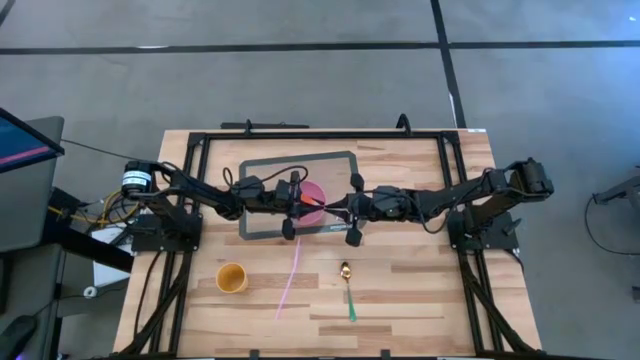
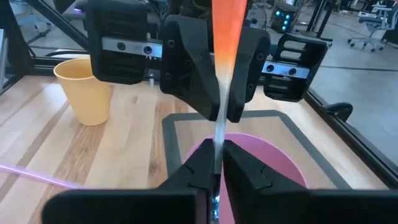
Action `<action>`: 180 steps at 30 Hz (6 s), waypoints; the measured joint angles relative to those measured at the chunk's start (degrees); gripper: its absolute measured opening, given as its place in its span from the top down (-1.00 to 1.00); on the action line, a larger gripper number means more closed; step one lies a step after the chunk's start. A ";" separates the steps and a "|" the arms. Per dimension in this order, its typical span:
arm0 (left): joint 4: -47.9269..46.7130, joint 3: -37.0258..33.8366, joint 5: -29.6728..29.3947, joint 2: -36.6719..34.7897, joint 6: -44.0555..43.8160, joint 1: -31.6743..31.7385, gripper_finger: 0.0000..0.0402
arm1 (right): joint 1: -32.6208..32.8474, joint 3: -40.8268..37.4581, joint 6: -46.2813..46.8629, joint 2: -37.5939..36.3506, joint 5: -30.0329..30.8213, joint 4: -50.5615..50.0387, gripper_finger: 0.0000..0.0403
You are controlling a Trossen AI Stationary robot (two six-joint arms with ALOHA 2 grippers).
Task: Pick & Place Utensil
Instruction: Put the orange fork into the pink bowl on the transparent mat, then put the green spoon into the pink bowl on the transparent mat
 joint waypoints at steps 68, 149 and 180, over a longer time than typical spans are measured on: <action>-17.35 -18.03 -22.64 -23.12 4.76 -0.55 0.86 | -0.15 0.02 6.36 3.99 2.42 -3.12 -0.19; -4.31 -18.21 -22.85 -2.62 4.14 -1.32 0.04 | -4.95 4.65 3.02 21.59 2.37 7.72 -0.19; -8.16 -18.18 -19.31 -22.60 7.86 -1.32 0.03 | 8.11 4.66 15.21 5.97 -1.50 -8.89 -0.19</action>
